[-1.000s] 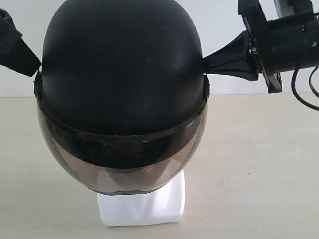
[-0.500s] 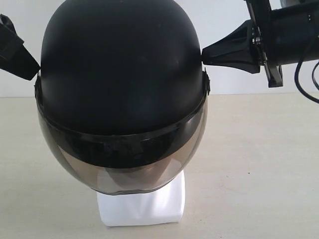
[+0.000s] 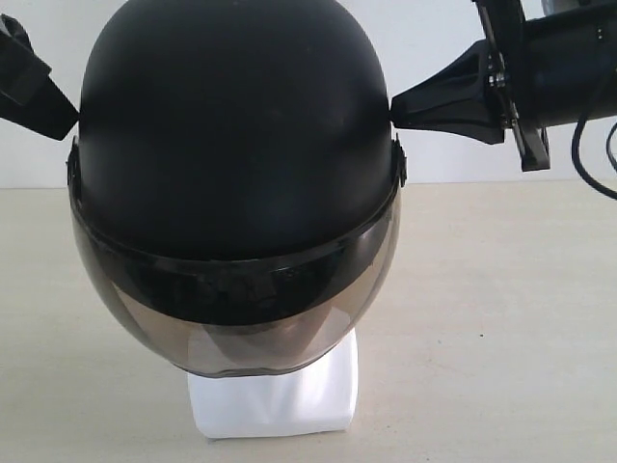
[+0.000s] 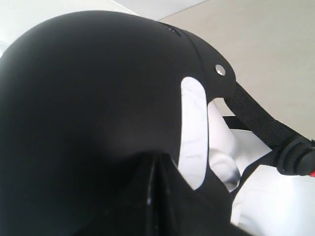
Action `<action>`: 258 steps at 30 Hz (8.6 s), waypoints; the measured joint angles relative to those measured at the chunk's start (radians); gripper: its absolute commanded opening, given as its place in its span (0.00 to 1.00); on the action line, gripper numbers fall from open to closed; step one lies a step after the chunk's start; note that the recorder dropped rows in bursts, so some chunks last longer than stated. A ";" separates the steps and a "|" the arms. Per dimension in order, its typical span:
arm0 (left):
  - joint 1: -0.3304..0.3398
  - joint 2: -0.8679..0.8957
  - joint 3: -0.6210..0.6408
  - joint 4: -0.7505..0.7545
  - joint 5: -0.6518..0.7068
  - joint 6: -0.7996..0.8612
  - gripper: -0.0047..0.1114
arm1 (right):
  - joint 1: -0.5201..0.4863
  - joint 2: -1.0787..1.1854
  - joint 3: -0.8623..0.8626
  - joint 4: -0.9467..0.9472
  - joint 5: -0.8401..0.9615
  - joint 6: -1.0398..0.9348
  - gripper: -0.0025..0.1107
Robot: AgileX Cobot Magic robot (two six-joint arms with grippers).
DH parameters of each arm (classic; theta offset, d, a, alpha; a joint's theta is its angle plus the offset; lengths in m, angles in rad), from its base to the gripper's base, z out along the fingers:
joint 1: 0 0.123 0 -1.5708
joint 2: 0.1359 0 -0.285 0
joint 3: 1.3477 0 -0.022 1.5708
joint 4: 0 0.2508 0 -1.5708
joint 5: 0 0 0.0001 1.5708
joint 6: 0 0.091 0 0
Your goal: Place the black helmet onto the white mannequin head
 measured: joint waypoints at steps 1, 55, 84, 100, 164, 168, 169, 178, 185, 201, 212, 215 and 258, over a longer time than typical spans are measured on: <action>0.000 0.000 0.000 0.000 -0.002 0.000 0.08 | 0.000 -0.005 0.000 -0.007 0.000 0.000 0.02; 0.004 -1.007 0.569 -0.150 -0.449 -0.251 0.08 | 0.024 -1.127 0.321 -0.760 0.076 0.247 0.02; 0.004 -1.115 0.369 0.290 -0.226 -0.337 0.08 | 0.024 -1.164 0.321 -0.745 0.167 0.258 0.02; 0.066 -1.277 1.075 0.341 -0.896 -0.498 0.08 | 0.024 -1.164 0.321 -0.737 0.167 0.258 0.02; 0.471 -1.277 1.436 0.179 -0.879 -0.455 0.08 | 0.024 -1.164 0.321 -0.737 0.167 0.262 0.02; 0.471 -1.277 1.436 0.179 -0.879 -0.455 0.08 | 0.024 -1.164 0.321 -0.737 0.167 0.262 0.02; 0.471 -1.277 1.436 0.179 -0.879 -0.455 0.08 | 0.024 -1.164 0.321 -0.737 0.167 0.262 0.02; 0.471 -1.277 1.436 0.179 -0.879 -0.455 0.08 | 0.024 -1.164 0.321 -0.737 0.135 0.246 0.02; 0.471 -1.277 1.436 0.179 -0.879 -0.455 0.08 | 0.024 -1.164 0.321 -0.715 -0.278 0.246 0.02; 0.471 -1.277 1.436 0.179 -0.879 -0.455 0.08 | 0.024 -1.283 0.793 -1.098 -1.004 0.709 0.02; 0.471 -1.277 1.436 0.179 -0.879 -0.455 0.08 | 0.024 -1.416 1.098 -1.407 -1.037 0.840 0.02; 0.471 -1.277 1.436 0.179 -0.879 -0.455 0.08 | 0.024 -1.426 1.099 -1.407 -0.922 0.783 0.02; 0.471 -1.277 1.436 0.179 -0.879 -0.455 0.08 | 0.024 -1.427 1.103 -1.411 -0.707 0.762 0.02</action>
